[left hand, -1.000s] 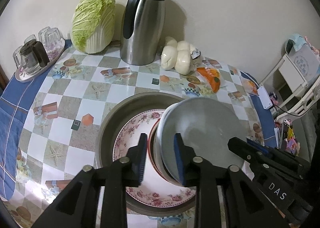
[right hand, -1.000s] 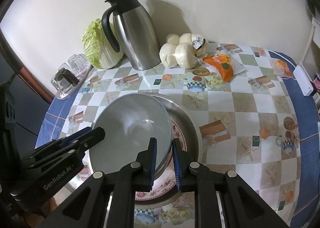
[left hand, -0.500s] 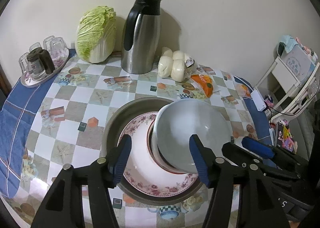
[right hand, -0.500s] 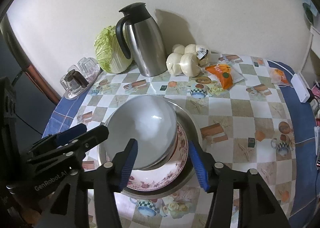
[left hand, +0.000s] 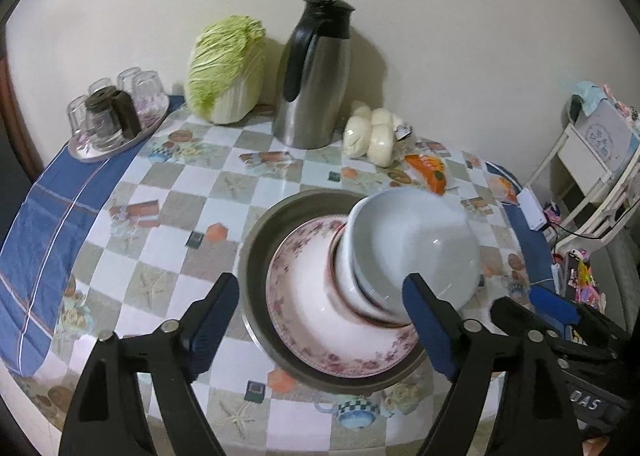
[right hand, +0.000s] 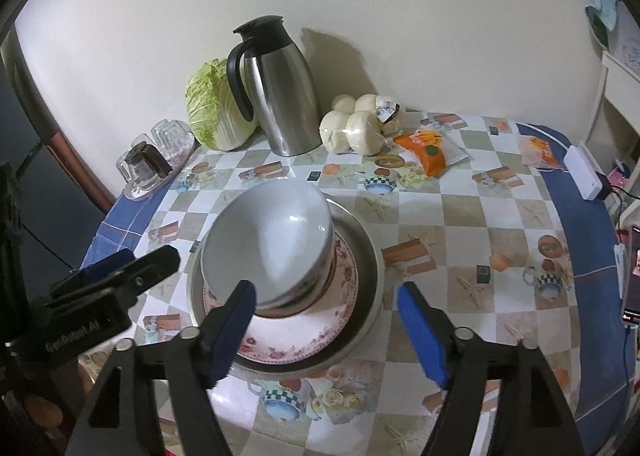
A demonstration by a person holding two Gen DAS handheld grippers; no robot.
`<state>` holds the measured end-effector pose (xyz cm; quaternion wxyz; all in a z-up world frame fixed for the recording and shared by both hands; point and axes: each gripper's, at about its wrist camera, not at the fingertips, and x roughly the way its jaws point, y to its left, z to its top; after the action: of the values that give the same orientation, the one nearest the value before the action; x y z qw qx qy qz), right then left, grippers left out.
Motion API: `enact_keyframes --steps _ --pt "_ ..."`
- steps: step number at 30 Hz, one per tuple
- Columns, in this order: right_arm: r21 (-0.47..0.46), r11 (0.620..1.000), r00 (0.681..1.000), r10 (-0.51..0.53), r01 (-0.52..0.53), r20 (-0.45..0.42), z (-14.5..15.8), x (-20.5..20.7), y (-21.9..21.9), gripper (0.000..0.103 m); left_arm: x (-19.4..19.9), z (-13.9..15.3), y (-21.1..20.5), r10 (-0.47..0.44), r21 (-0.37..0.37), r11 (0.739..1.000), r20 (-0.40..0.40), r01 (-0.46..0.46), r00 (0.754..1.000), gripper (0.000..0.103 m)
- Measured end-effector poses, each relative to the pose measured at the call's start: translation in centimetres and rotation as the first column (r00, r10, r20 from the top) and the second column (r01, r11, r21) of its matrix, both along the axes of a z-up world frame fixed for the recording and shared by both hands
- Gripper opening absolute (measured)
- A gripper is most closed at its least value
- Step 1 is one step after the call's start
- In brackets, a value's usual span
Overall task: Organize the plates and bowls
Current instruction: 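Withdraw both tools from the stacked dishes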
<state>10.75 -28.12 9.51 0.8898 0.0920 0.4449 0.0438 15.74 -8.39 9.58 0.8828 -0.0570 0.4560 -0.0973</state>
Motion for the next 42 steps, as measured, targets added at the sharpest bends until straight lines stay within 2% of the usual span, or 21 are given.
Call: enact_keyframes --steps 2,10,27,36,42 --pt "-0.001 1.000 1.000 -0.002 0.002 0.001 -0.4 -0.5 0.0 0.086 -0.6 -0.5 0.4 0.011 0.004 1.000 0.001 -0.011 1.000 0.093" --pt "-0.011 1.000 1.000 -0.018 0.018 -0.014 -2.6 -2.7 -0.1 0.098 -2.8 -2.7 2.2 0.046 0.012 0.999 0.003 -0.046 0.999 0.094" --pt "-0.025 0.997 0.995 -0.071 0.070 -0.074 -7.7 -5.3 0.8 0.100 -5.8 -7.1 3.8 0.038 0.078 0.996 0.010 -0.039 0.999 0.094" --pt "-0.053 0.995 0.992 -0.083 0.079 -0.090 -8.5 -5.5 1.4 0.100 -6.1 -8.3 3.7 0.024 0.139 0.990 -0.007 -0.023 1.000 0.094" --pt "-0.067 0.995 0.993 -0.080 0.074 -0.090 -8.6 -5.7 1.9 0.100 -6.2 -8.5 3.6 0.013 0.131 0.991 -0.013 -0.011 1.000 0.094"
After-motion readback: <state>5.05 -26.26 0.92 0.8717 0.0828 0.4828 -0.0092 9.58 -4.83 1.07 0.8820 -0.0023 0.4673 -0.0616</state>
